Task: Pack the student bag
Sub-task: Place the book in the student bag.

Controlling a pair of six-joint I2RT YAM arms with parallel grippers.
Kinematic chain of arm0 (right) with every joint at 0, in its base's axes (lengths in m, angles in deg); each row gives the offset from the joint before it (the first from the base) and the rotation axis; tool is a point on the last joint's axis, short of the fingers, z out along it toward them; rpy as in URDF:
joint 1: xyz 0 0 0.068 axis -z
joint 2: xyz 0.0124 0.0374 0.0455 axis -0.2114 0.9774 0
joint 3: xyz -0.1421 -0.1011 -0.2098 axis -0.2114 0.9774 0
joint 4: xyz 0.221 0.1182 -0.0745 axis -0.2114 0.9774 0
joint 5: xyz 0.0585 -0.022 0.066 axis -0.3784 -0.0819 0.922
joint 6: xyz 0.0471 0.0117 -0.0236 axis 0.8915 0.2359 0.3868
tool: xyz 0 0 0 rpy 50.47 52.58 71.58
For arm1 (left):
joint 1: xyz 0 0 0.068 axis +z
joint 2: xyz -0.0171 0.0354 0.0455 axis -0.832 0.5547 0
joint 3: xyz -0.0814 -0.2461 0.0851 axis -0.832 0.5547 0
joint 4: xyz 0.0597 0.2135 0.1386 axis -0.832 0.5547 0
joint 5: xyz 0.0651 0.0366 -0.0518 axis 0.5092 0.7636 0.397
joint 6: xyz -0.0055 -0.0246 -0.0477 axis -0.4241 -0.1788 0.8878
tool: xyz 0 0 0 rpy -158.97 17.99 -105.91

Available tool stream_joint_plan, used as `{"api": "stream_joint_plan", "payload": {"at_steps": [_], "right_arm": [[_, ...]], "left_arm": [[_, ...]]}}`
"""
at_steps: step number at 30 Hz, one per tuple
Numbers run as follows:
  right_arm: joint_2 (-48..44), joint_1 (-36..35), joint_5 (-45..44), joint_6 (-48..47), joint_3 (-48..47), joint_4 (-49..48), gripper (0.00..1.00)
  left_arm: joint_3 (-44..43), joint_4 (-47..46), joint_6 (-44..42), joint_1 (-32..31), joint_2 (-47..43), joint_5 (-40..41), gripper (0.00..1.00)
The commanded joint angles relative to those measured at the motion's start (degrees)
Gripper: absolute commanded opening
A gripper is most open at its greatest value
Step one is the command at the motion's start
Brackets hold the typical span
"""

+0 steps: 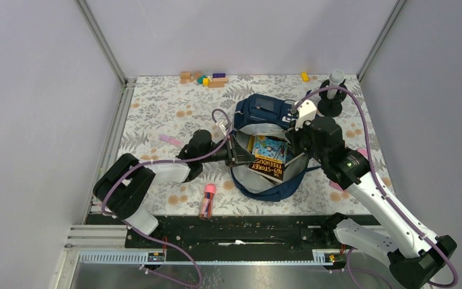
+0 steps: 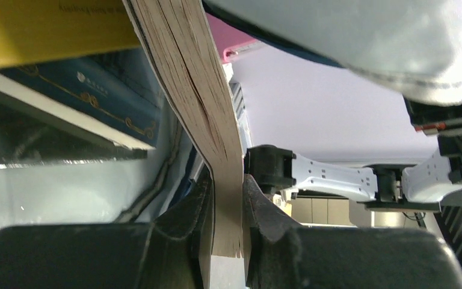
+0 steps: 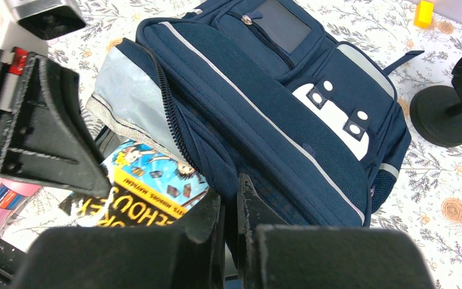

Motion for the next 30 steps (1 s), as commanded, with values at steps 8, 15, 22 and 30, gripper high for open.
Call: {"api": "stream_joint_plan", "payload": {"at_steps": [8, 15, 22, 30], "right_arm": [[-3.1, 0.2, -2.3, 1.6, -3.0, -6.0, 0.0], [-2.3, 0.2, -0.3, 2.3, -2.1, -6.0, 0.0], [-2.5, 0.2, 0.8, 3.1, -0.4, -7.5, 0.0], [-2.1, 0.2, 0.3, 3.1, 0.9, -7.6, 0.0]], "left_arm": [[-9.6, -1.9, -6.0, 1.0, 7.4, 10.7, 0.0], [-13.5, -1.3, -8.9, 1.2, 11.7, 15.0, 0.0], [-16.7, 5.3, -14.7, 1.2, 12.5, 20.5, 0.0], [-17.6, 17.6, -19.9, 1.3, 9.5, 27.3, 0.45]]}}
